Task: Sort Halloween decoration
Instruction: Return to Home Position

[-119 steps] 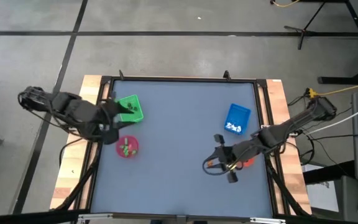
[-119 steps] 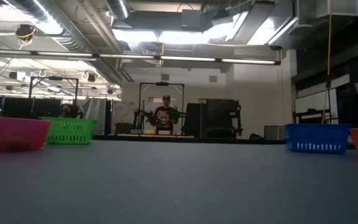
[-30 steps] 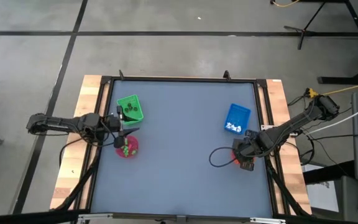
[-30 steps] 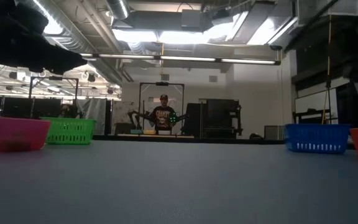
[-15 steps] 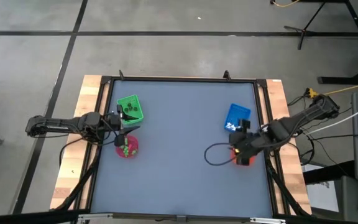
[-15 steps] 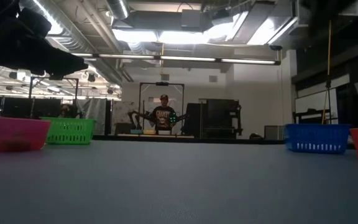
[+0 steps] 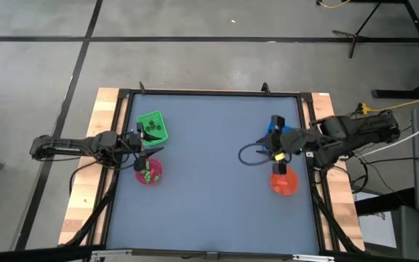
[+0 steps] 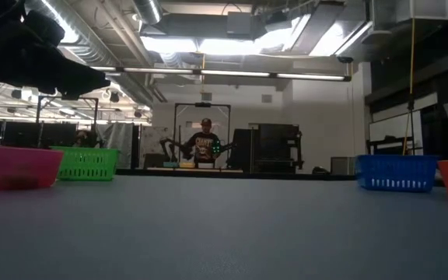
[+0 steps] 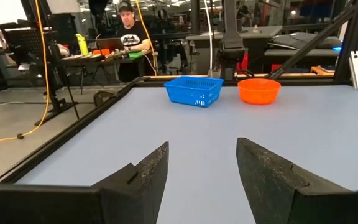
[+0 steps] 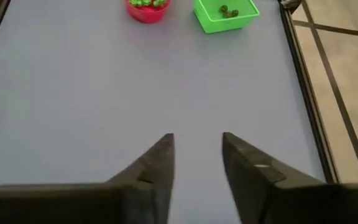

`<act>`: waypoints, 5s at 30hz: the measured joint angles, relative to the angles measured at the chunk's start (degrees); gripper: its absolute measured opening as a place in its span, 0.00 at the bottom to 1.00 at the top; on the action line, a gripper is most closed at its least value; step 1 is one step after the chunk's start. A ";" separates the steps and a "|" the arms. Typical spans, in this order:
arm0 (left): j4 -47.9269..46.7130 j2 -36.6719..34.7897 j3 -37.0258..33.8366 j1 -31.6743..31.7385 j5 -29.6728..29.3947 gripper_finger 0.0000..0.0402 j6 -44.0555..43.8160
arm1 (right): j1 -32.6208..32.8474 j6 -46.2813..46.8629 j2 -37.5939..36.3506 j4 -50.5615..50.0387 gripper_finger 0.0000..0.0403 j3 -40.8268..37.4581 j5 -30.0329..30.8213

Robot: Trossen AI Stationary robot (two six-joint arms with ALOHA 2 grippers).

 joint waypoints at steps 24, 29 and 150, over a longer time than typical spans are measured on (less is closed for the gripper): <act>0.03 0.00 0.00 0.00 -0.04 0.43 0.03 | -23.27 -11.03 -21.72 14.68 0.01 -25.15 -17.50; 0.03 0.00 0.00 0.00 -0.04 0.43 0.03 | -25.39 -7.16 -31.42 22.73 0.01 -37.37 -19.29; 0.05 0.02 0.00 0.00 -0.05 0.43 0.01 | -25.92 1.67 -68.59 59.30 0.01 -80.44 -17.28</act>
